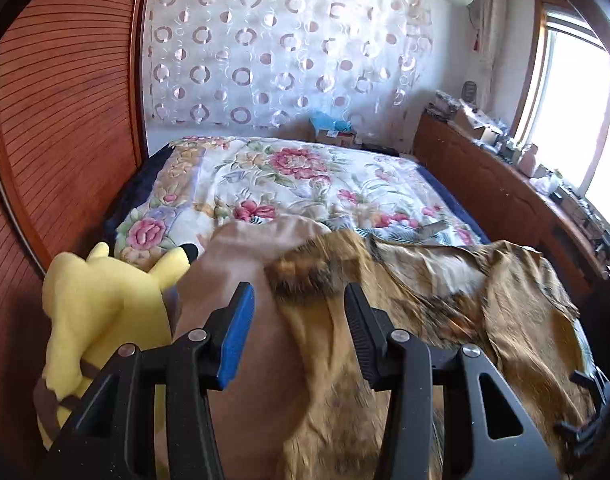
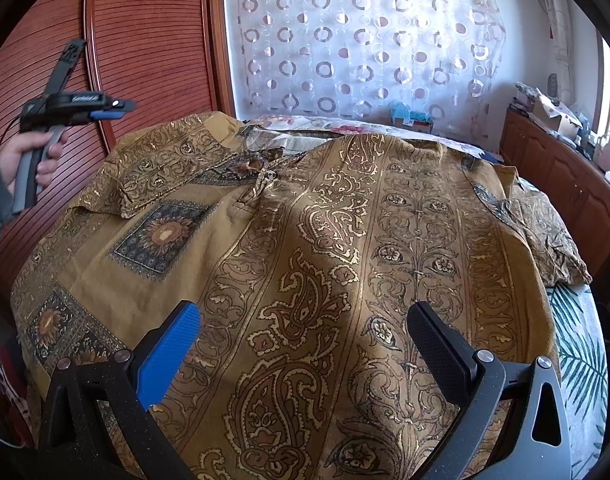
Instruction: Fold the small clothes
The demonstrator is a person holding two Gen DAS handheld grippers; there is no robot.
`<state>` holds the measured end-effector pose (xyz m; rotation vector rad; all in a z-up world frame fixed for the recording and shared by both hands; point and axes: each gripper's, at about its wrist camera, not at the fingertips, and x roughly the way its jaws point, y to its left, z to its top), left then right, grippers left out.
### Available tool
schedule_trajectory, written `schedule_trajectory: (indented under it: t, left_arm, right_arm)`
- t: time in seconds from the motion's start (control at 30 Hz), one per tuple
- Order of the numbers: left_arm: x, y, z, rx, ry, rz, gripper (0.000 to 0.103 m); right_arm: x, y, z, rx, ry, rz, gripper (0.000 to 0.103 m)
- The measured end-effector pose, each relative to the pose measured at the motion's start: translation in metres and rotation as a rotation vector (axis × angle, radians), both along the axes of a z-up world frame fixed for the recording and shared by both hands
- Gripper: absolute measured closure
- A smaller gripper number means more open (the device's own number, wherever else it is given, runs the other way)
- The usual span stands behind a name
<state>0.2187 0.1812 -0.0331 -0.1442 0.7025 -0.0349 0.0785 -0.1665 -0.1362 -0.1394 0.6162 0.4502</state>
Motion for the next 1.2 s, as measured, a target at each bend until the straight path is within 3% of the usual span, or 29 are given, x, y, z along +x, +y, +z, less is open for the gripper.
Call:
schedule_trajectory:
  t: [0.1, 0.27, 0.33, 0.4, 0.43, 0.47, 0.5, 0.6, 0.7, 0.83, 0.9, 0.93, 0.97, 1.13, 1.2]
  left_arm:
    - [0.031, -0.003, -0.017, 0.041, 0.090, 0.007, 0.055]
    - [0.055, -0.005, -0.051, 0.039, 0.262, 0.011, 0.055]
    - [0.055, -0.006, -0.055, 0.025, 0.268, 0.008, 0.056]
    - [0.054, -0.007, -0.054, 0.005, 0.265, -0.012, 0.070]
    - [0.054, -0.007, -0.054, -0.003, 0.264, -0.020, 0.081]
    - [0.054, -0.008, -0.051, 0.013, 0.256, -0.018, 0.092]
    - [0.053, -0.009, -0.047, 0.048, 0.238, -0.004, 0.096]
    - [0.050, -0.010, -0.033, 0.132, 0.155, 0.041, 0.100]
    - [0.051, -0.005, -0.024, 0.166, 0.106, 0.067, 0.101]
    - [0.060, 0.003, -0.028, 0.103, 0.154, 0.031, 0.100]
    - [0.065, 0.000, -0.034, 0.089, 0.188, -0.008, 0.087]
    - [0.067, -0.002, -0.037, 0.104, 0.193, -0.019, 0.071]
    - [0.068, -0.006, -0.038, 0.114, 0.193, -0.029, 0.063]
    - [0.077, -0.012, -0.046, 0.124, 0.202, -0.043, 0.062]
    - [0.079, -0.013, -0.046, 0.122, 0.199, -0.055, 0.077]
  right_arm:
    - [0.000, -0.001, 0.000, 0.002, 0.004, 0.000, 0.000]
    - [0.000, -0.002, 0.000, 0.005, 0.001, 0.002, 0.000]
    - [0.000, -0.002, 0.000, 0.007, 0.000, 0.005, 0.000]
    - [-0.001, -0.002, 0.000, 0.008, -0.001, 0.005, 0.000]
    - [-0.001, -0.003, 0.000, 0.009, -0.002, 0.006, 0.000]
    - [-0.001, -0.002, 0.000, 0.009, -0.002, 0.006, 0.000]
    - [-0.001, -0.002, 0.000, 0.009, -0.002, 0.006, 0.000]
    - [-0.001, -0.002, 0.000, 0.009, -0.001, 0.006, 0.000]
    - [-0.001, -0.002, 0.000, 0.009, -0.001, 0.006, 0.000]
    - [-0.001, -0.002, 0.000, 0.009, -0.001, 0.006, 0.000]
    - [-0.001, -0.002, 0.000, 0.009, -0.001, 0.006, 0.000]
    - [-0.001, -0.002, 0.000, 0.009, -0.001, 0.006, 0.000]
    - [-0.001, -0.002, 0.000, 0.008, 0.000, 0.007, 0.000]
    - [-0.002, -0.001, -0.001, 0.007, 0.003, 0.011, 0.000]
    - [-0.002, -0.001, -0.001, 0.007, 0.005, 0.013, 0.000]
